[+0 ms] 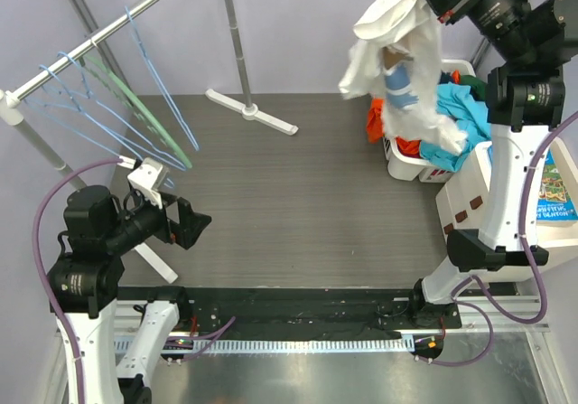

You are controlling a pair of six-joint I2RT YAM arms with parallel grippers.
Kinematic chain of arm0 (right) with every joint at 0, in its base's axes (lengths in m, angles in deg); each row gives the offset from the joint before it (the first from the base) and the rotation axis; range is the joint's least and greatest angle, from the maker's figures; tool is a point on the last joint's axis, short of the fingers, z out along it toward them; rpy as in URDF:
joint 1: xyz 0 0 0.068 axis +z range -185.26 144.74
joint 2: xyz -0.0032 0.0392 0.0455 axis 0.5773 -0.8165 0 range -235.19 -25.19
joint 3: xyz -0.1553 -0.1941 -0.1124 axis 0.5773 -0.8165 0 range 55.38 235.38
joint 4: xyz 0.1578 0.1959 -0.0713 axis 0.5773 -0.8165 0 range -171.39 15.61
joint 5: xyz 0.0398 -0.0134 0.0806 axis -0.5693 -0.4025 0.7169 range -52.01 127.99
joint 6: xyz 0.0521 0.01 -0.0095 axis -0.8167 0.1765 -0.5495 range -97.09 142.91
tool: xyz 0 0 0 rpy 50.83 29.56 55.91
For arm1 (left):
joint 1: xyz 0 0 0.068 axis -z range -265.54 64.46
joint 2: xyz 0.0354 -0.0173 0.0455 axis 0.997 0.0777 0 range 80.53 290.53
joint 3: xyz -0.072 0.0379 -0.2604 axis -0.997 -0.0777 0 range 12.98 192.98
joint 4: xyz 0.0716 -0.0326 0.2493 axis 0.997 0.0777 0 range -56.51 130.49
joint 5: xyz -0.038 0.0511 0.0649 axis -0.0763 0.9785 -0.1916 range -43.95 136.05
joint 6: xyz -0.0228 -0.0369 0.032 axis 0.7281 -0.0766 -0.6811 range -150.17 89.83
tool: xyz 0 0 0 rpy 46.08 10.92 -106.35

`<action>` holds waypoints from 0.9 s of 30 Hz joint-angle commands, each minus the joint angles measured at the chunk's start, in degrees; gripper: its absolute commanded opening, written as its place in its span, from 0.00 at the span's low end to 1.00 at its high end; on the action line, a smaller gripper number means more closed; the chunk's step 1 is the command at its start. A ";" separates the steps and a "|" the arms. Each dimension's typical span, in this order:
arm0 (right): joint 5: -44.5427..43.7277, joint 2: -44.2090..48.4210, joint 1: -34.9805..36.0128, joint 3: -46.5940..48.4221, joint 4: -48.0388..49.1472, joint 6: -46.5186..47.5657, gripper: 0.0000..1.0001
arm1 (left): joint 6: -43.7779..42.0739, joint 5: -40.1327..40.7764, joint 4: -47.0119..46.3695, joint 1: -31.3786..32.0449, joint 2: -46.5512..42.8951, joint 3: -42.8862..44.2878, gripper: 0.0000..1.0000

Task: Place the t-shirt on the hanger
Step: Pick up the T-shirt and place it in the bin, then place the T-shirt at the center of the board.

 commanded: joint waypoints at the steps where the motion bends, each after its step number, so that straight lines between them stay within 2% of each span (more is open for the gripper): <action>1: 2.69 1.85 4.78 4.15 5.89 -8.08 0.01 | 0.59 -6.30 -3.87 -0.32 -1.44 1.70 1.00; 4: 2.69 1.23 6.90 3.28 8.79 -14.31 0.01 | 0.85 -8.07 -5.36 -0.32 -2.14 1.09 1.00; 7: 2.43 3.94 7.69 -5.48 10.72 -15.66 0.01 | 0.24 -8.59 -6.33 -0.32 -2.84 0.47 1.00; 8: 2.25 5.35 7.69 -14.48 11.16 -14.70 0.01 | -0.03 -8.77 -6.42 -0.32 -3.19 -0.31 1.00; 10: 1.81 9.48 7.78 -24.71 10.56 -12.33 0.01 | -1.95 -9.73 -5.99 -0.32 -3.55 -1.11 1.00; 11: 1.81 10.45 7.78 -34.42 9.51 -8.05 0.02 | -3.18 -10.17 -5.28 -0.32 -3.55 -1.72 1.00; 13: 1.29 13.44 7.61 -45.01 5.73 -2.68 0.24 | -8.78 -11.75 -1.25 -0.32 -3.02 -2.08 1.00; 14: 1.11 14.32 7.52 -55.25 4.06 3.18 0.38 | -11.43 -12.11 0.51 -0.32 -1.89 -2.25 1.00; 15: 0.41 14.76 7.43 -59.79 -1.78 7.33 0.70 | -13.98 -12.02 4.53 -0.32 -1.35 -2.78 1.00; 16: -0.81 14.68 7.17 -63.57 -5.41 11.37 0.82 | -19.49 -11.41 6.74 -0.32 -0.74 -2.96 1.00; 17: -3.78 14.24 7.08 -69.18 -8.84 15.15 0.90 | -22.24 -11.06 8.94 -0.32 -0.13 -3.39 1.00; 18: -5.38 13.89 7.08 -71.15 -13.92 21.54 0.94 | -24.96 -10.71 12.27 -0.32 0.93 -4.27 1.00; 19: -6.00 13.71 7.08 -73.00 -15.10 23.70 0.94 | -25.60 -9.40 13.52 -0.32 1.54 -3.23 1.00; 21: -6.71 14.41 7.25 -75.82 -15.29 28.18 0.95 | -32.17 -9.47 16.41 -0.32 2.34 -4.35 1.00; 22: -6.80 15.02 8.21 -75.83 -15.38 30.03 0.95 | -34.11 -9.04 17.13 -0.32 2.43 -5.06 1.00; 23: -7.32 15.12 9.18 -74.44 -16.59 32.13 0.95 | -39.53 -8.25 18.09 -0.32 2.78 -5.59 1.00; 27: -8.38 14.85 14.36 -72.31 -20.12 41.62 0.94 | -48.26 -4.82 20.82 -0.32 3.84 -7.96 1.00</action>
